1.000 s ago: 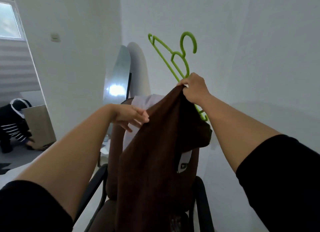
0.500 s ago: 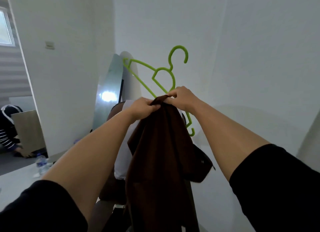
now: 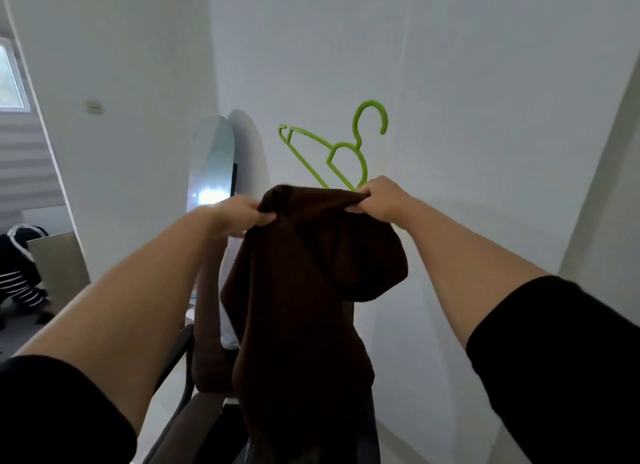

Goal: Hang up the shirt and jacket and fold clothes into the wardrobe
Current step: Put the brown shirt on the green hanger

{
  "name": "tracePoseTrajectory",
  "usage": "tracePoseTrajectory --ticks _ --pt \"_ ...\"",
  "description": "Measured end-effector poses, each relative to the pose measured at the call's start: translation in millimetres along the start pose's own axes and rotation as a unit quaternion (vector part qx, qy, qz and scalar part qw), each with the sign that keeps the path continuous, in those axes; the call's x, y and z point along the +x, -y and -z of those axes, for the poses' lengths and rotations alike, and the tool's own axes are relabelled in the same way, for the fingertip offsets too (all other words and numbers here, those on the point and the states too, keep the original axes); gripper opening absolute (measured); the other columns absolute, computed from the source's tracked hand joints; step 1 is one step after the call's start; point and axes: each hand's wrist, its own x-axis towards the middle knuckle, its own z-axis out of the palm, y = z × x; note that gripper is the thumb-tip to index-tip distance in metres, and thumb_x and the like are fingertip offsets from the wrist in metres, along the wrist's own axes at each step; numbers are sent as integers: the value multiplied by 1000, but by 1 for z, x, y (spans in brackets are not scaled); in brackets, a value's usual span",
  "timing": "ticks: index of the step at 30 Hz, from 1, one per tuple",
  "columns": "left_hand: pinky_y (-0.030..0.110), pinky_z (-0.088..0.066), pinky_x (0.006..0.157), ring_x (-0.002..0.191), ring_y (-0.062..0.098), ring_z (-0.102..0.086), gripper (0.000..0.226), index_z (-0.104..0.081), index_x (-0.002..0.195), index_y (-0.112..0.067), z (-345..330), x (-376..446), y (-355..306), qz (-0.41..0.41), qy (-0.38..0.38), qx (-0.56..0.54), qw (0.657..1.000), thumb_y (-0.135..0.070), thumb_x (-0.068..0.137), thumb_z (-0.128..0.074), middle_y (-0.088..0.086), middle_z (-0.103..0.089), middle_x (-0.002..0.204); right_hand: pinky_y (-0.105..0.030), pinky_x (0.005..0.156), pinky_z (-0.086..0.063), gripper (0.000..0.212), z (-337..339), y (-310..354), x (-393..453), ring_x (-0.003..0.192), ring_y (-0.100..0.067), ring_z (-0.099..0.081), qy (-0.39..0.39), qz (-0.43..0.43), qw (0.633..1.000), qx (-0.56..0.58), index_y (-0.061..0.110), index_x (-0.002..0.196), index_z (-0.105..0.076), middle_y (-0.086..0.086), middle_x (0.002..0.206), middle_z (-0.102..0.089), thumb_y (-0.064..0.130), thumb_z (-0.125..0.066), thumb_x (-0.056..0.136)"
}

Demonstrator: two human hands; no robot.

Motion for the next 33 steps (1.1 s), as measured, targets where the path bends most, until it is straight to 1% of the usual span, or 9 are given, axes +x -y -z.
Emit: tracePoseTrajectory --ticks 3,6,8,11,16,22,26,30,33 --pt "34 -46 87 97 24 -56 20 -63 104 -11 -15 -7 30 50 7 61 997 -25 90 -61 9 -59 112 -20 74 -43 6 10 15 -5 90 -15 -54 65 31 995 66 16 86 -72 3 80 -61 13 -72 80" --pt "39 -47 92 110 19 -58 61 -63 109 -24 -24 -22 32 79 221 -76 969 -53 59 -82 2 -64 119 -29 92 -50 13 7 31 -5 98 -19 -61 74 59 990 102 9 95 -73 -7 97 -69 7 -67 83" --pt "43 -48 88 114 19 -59 72 -58 116 -35 -24 -27 25 36 304 -182 934 -71 55 -70 -1 -65 118 -29 93 -50 19 4 44 -5 96 -19 -62 73 81 989 101 9 93 -72 -6 94 -68 -2 -60 84" --pt "48 -44 97 121 14 -52 56 -51 122 -37 -24 -22 9 4 254 -224 941 -66 75 -44 -5 -57 128 -28 94 -49 36 3 59 -6 96 -16 -59 82 102 988 84 13 90 -72 -4 93 -67 -12 -47 82" --pt "38 -42 97 120 15 -48 39 -46 128 -25 -37 -13 -8 -48 239 -156 957 -40 92 -49 -2 -51 129 -23 92 -46 39 -5 75 -6 101 -15 -58 46 113 989 78 18 89 -73 -2 101 -66 -9 -46 83" --pt "23 -40 60 47 8 -43 13 -54 104 -11 -44 -8 -14 -75 87 -258 959 -21 97 -50 4 -45 68 -16 70 -39 30 0 74 -10 81 -5 -53 -24 17 999 29 12 110 -70 7 82 -55 6 -59 83" --pt "15 -52 57 44 -1 -59 19 -54 111 -14 -49 -6 -20 -82 -43 -370 924 -17 101 -38 -1 -60 84 -31 91 -37 56 -6 74 -9 123 -27 -48 -91 -87 986 106 6 127 -55 -11 135 -51 41 -60 84" --pt "18 -56 65 63 6 -70 27 -52 114 -12 -59 -13 -36 -71 -104 -493 861 -13 101 -28 -2 -67 94 -30 85 -35 54 -25 78 -4 90 -19 -47 -174 -98 977 80 19 78 -51 -7 99 -43 73 -53 76" --pt "24 -57 72 65 10 -69 26 -51 109 -12 -61 -18 -43 -28 -115 -543 831 -18 102 -26 -2 -68 80 -28 96 -37 60 -31 84 -6 110 -15 -50 -265 -64 951 146 12 111 -61 -5 121 -44 63 -56 81"
